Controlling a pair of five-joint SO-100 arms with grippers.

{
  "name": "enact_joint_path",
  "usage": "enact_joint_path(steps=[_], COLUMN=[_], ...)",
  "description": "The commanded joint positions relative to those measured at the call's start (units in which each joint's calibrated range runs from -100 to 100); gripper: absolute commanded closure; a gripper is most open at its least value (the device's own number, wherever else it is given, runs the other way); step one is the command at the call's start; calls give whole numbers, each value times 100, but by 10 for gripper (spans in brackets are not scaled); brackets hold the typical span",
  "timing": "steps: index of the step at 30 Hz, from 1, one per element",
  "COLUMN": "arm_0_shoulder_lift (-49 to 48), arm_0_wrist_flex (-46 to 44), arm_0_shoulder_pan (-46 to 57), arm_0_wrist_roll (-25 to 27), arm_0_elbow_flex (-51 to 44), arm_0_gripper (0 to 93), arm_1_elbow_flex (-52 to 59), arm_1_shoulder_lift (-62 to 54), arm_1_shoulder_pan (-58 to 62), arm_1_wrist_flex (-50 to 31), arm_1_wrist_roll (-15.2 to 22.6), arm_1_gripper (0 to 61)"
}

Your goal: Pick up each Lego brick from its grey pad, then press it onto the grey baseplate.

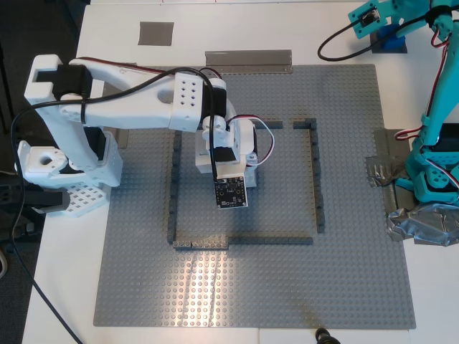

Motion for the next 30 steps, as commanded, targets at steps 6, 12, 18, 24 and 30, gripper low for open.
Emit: enact_joint_path(steps=[6, 12, 18, 24, 30], arm_0_shoulder_lift=[-129, -138, -962, -2086, -2721], arm_0_wrist_flex=[1711, 2565, 2565, 2565, 2427], arm_0_shoulder_pan=[-301, -540, -896, -1418, -1635], arm_0_wrist_roll=[-109, -95, -75, -75, -70], arm_0_elbow_flex=[-2556, -3432, -2493, -1076, -64], arm_0_gripper=[927, 927, 927, 927, 927], arm_1_elbow_flex=[-49, -4, 95, 122, 131], arm_1_shoulder_lift=[-40, -40, -23, -14, -14], arm_1_shoulder_pan=[25, 4, -11, -40, -54], arm_1_wrist_flex=[-193, -217, -217, -233, -241], arm_1_wrist_roll=[44, 64, 88, 83, 25], arm_1_gripper=[612, 612, 612, 612, 492])
